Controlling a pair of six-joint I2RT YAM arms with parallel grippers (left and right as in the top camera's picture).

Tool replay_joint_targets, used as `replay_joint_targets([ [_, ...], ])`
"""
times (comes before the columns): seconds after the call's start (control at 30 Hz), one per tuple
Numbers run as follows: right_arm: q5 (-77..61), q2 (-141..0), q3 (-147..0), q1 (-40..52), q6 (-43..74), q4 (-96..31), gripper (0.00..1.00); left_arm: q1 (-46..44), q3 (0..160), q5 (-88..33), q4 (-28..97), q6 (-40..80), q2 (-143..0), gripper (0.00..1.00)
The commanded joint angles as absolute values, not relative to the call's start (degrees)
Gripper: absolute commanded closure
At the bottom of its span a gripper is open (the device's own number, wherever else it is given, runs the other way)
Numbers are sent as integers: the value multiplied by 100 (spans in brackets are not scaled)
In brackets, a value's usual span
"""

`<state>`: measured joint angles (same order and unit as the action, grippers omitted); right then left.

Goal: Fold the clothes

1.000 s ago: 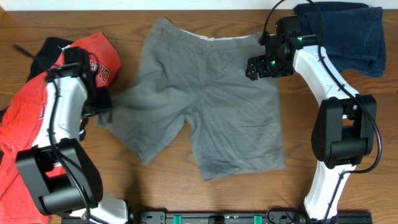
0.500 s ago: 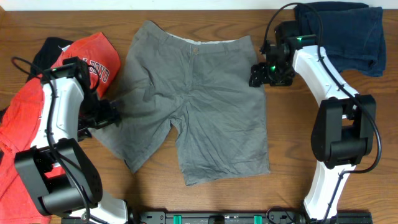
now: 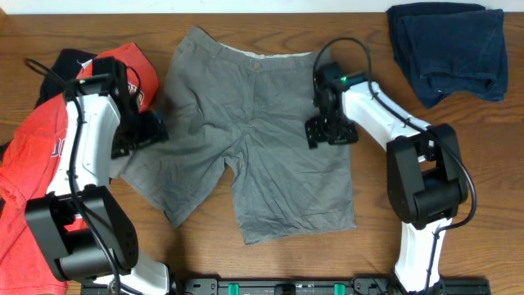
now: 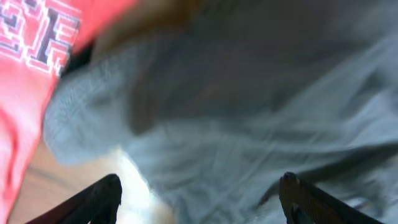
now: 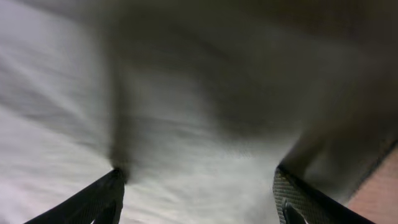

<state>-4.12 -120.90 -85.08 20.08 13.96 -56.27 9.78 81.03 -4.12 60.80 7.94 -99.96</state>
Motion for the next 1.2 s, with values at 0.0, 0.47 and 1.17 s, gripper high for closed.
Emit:
replay_joint_targets([
  [0.0,95,-12011,-8326,2003,1868,-5540,25,847,8359,-410,5778,862,-9911,18],
  [0.47,1229,-12562,-7992,1671,1446,-3142,28,233,8359,-405,3334,191,-9937,12],
  [1.17,834,-14411,-11531,563,248,-3675,1,189,8359,-480,2088,82,-11496,11],
])
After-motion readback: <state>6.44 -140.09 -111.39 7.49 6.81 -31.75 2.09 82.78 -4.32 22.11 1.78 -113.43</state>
